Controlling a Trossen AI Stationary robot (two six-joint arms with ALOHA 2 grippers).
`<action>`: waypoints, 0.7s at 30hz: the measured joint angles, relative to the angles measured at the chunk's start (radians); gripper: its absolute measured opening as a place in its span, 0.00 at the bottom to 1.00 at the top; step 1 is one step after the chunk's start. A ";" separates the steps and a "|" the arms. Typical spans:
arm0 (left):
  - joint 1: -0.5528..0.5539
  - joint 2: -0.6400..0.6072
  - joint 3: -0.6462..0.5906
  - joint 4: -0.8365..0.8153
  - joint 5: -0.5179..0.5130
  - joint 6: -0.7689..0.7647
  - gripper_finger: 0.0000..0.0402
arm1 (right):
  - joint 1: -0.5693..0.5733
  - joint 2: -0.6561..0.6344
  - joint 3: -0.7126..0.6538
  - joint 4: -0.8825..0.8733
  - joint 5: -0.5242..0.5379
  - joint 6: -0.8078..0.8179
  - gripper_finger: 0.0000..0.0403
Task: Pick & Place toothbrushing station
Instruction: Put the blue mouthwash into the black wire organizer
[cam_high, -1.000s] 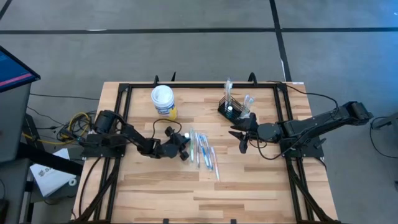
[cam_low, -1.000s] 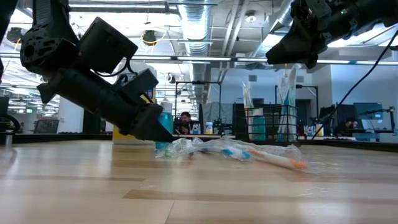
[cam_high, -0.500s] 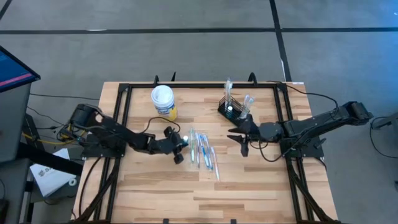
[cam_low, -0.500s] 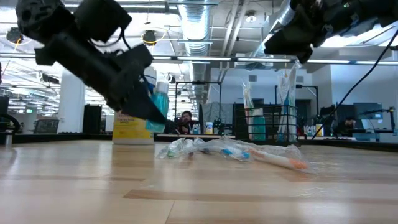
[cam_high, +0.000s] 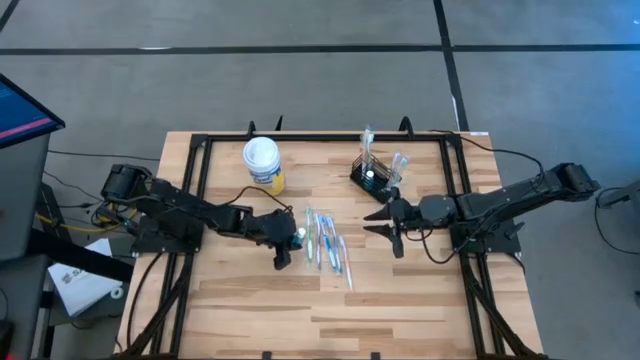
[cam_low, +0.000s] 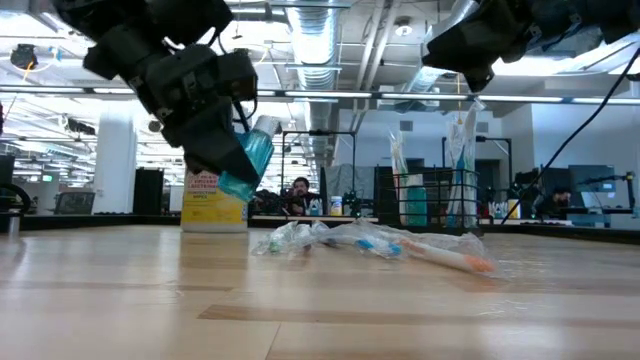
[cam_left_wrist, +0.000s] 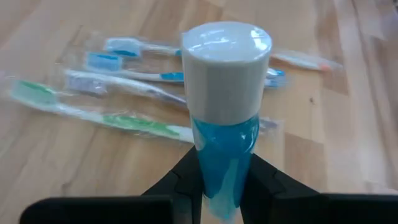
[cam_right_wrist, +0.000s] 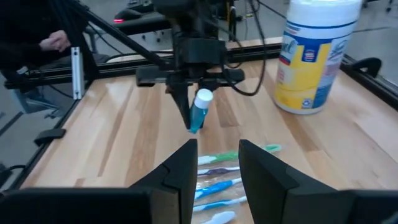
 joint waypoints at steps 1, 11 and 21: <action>0.005 0.000 0.013 -0.020 0.018 0.005 0.15 | 0.000 0.008 0.000 0.008 -0.011 0.000 0.27; 0.016 0.000 0.093 -0.096 0.156 0.033 0.15 | 0.001 0.212 0.121 0.035 -0.105 -0.032 0.27; -0.006 0.000 0.093 -0.115 0.200 0.032 0.15 | -0.034 0.445 0.305 -0.003 -0.224 -0.070 0.27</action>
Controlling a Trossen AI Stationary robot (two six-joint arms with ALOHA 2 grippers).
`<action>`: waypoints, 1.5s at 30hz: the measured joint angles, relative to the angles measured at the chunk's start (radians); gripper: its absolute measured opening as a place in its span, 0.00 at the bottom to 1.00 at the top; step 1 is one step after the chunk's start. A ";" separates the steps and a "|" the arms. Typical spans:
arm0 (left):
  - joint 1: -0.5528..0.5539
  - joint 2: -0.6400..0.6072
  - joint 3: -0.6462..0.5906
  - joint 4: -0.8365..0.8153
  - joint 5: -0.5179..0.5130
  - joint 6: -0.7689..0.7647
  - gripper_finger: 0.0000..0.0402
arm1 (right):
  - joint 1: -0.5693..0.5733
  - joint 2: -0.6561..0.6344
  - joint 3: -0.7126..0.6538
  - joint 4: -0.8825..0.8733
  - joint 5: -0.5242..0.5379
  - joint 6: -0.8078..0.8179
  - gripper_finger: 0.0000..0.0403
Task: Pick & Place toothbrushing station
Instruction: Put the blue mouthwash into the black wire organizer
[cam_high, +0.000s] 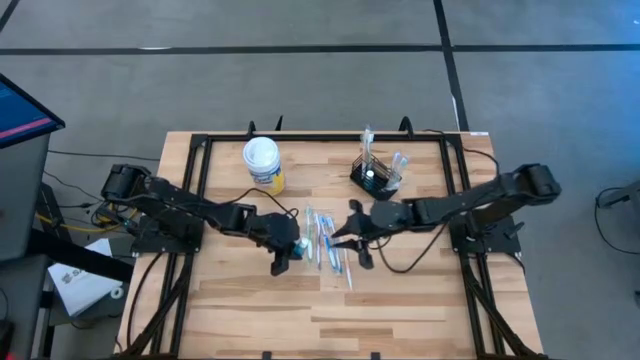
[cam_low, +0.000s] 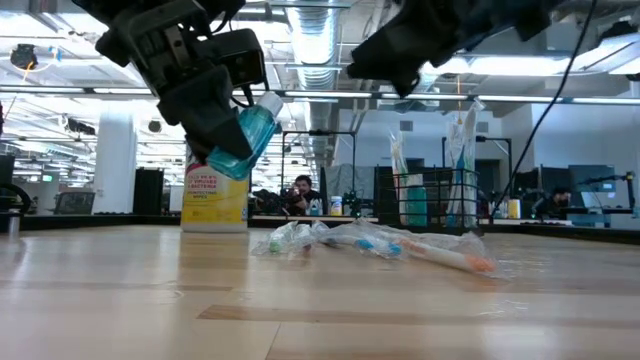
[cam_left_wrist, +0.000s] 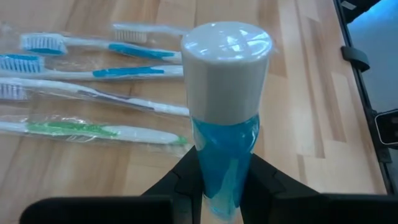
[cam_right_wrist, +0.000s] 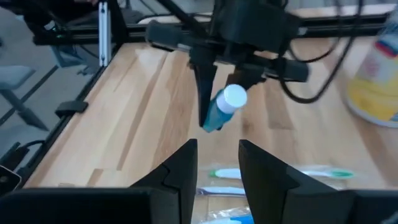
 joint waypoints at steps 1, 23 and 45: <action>-0.002 0.000 0.000 0.000 0.000 0.000 0.15 | -0.004 0.023 0.016 0.001 -0.018 0.000 0.27; -0.041 0.000 0.000 -0.002 0.008 0.003 0.16 | -0.096 0.342 0.262 0.000 -0.365 -0.054 0.27; -0.041 0.000 0.000 -0.002 0.008 0.003 0.16 | -0.138 0.338 0.268 0.002 -0.392 -0.080 0.43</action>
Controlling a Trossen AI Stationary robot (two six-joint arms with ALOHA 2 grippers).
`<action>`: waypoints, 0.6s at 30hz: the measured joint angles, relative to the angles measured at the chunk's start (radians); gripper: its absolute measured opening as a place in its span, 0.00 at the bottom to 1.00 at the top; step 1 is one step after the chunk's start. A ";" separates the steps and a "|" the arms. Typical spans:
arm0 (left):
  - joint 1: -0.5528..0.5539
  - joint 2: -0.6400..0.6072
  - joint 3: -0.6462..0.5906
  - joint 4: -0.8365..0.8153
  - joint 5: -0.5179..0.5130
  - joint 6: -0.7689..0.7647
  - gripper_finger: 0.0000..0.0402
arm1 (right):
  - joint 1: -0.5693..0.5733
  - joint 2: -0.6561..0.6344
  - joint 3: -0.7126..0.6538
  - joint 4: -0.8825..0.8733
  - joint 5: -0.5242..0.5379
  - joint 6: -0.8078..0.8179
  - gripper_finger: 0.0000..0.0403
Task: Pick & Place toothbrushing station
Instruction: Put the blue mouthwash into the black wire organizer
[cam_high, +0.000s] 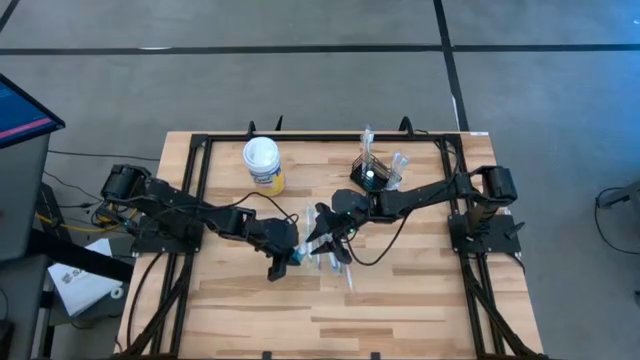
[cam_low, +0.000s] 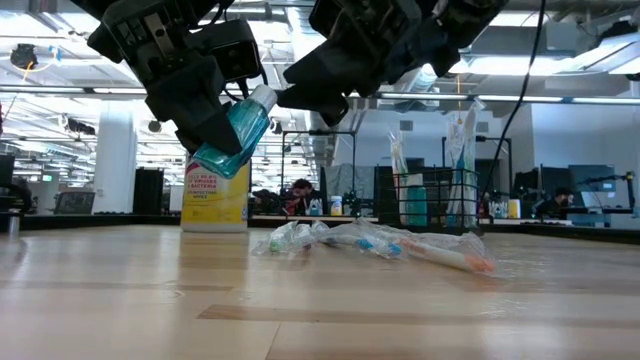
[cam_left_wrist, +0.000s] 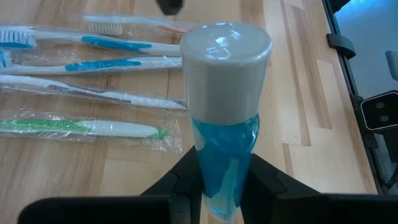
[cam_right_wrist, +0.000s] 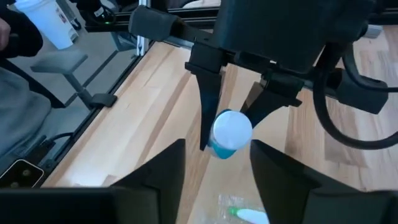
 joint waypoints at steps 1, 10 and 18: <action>0.000 0.000 0.000 0.000 0.000 0.000 0.16 | 0.000 0.000 0.000 0.003 0.005 0.001 0.45; 0.000 0.000 0.000 0.000 0.000 0.015 0.16 | 0.010 0.000 0.000 0.039 0.037 -0.006 0.51; 0.000 0.000 0.000 0.000 0.000 0.015 0.16 | 0.019 0.000 0.000 0.041 0.044 0.001 0.45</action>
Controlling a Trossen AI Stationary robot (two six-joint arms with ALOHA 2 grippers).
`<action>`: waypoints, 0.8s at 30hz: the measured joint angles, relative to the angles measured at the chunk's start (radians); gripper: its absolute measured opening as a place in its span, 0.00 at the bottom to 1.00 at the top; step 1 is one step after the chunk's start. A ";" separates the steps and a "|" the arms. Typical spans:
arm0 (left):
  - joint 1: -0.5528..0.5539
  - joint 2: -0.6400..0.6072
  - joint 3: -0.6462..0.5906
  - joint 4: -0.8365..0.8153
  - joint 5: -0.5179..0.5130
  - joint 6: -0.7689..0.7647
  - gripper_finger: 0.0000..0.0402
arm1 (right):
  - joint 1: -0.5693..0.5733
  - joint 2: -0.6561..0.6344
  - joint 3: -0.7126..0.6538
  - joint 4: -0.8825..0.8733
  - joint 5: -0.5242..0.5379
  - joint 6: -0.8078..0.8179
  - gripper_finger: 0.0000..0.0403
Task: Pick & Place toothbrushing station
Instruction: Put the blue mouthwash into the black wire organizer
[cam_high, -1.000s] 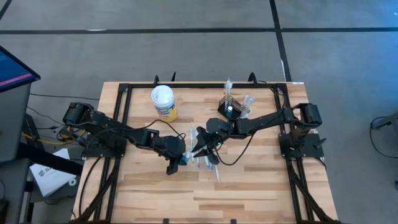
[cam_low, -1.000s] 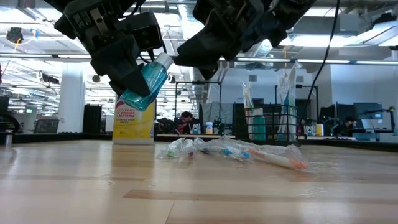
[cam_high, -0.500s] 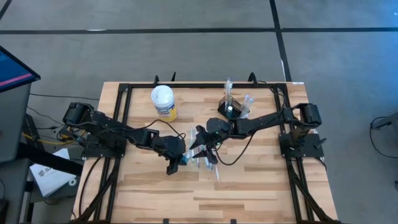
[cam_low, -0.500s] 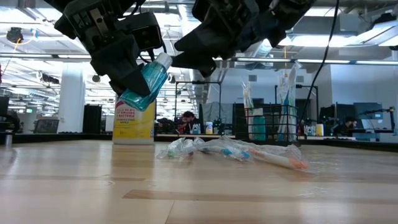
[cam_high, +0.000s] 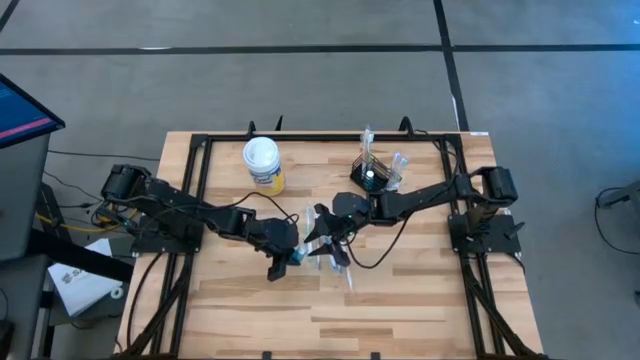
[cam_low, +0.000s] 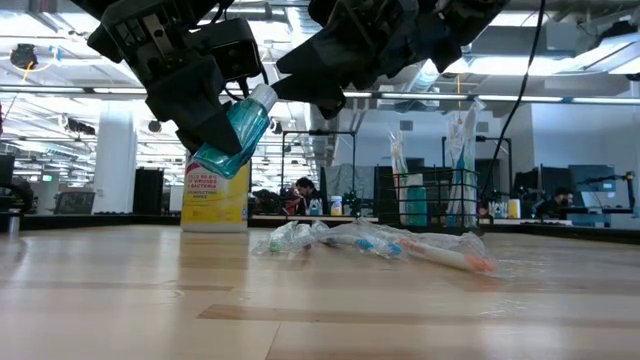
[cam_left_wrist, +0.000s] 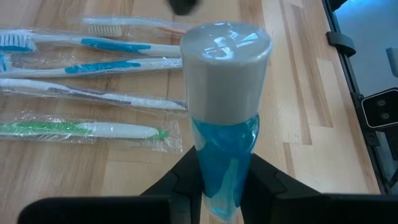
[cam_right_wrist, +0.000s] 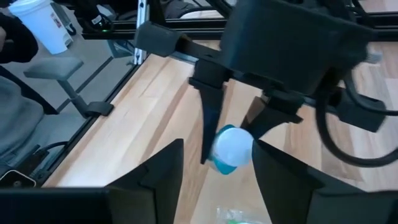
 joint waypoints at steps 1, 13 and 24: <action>0.000 0.000 0.000 0.000 0.000 0.000 0.16 | 0.002 0.000 0.000 0.000 0.008 0.000 0.44; 0.000 0.000 0.000 0.001 0.000 0.000 0.16 | 0.005 0.045 0.003 0.067 0.018 0.017 0.45; 0.000 0.000 0.000 -0.011 -0.009 0.003 0.16 | -0.001 0.110 0.061 0.035 -0.037 0.030 0.47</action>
